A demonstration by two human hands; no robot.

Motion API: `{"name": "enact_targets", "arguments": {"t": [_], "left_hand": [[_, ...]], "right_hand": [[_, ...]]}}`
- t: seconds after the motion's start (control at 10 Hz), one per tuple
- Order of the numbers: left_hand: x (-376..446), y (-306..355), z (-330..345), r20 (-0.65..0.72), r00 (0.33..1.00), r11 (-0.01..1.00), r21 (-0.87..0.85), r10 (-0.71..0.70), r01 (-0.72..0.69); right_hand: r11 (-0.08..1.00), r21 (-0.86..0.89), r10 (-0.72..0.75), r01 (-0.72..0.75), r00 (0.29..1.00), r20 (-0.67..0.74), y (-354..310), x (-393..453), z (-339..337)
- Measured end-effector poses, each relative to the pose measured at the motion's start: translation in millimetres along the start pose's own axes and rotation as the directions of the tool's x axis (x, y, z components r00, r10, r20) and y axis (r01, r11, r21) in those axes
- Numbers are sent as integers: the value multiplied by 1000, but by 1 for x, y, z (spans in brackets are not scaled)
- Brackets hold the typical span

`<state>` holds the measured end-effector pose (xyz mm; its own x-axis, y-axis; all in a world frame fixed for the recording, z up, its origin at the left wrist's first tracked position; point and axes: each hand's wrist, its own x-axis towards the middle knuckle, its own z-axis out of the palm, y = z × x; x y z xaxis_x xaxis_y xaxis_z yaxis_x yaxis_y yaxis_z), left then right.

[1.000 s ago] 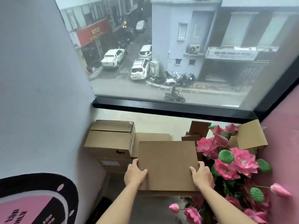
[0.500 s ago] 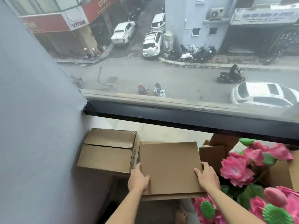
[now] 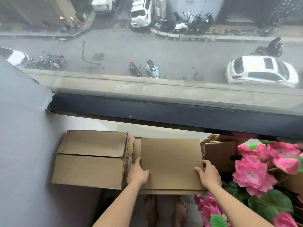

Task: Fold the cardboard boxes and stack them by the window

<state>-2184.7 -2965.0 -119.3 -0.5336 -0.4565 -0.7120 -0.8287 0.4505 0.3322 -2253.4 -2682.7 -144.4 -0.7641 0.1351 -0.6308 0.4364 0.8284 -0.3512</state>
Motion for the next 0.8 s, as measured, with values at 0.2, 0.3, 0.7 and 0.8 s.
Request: {"name": "enact_targets", "arguments": {"t": [0.2, 0.3, 0.7, 0.8], "left_hand": [[29, 6, 12, 68, 997, 958, 284, 22, -41], [20, 3, 31, 111, 973, 823, 519, 204, -231], [20, -8, 26, 133, 972, 724, 650, 193, -233], [14, -10, 13, 149, 970, 711, 660, 192, -242]], "right_hand": [[1000, 17, 24, -25, 1000, 18, -13, 18, 23], [998, -48, 45, -42, 996, 78, -9, 17, 37], [991, -129, 1, 27, 977, 214, -32, 7, 50], [989, -145, -3, 34, 977, 211, -36, 1, 51]]}}
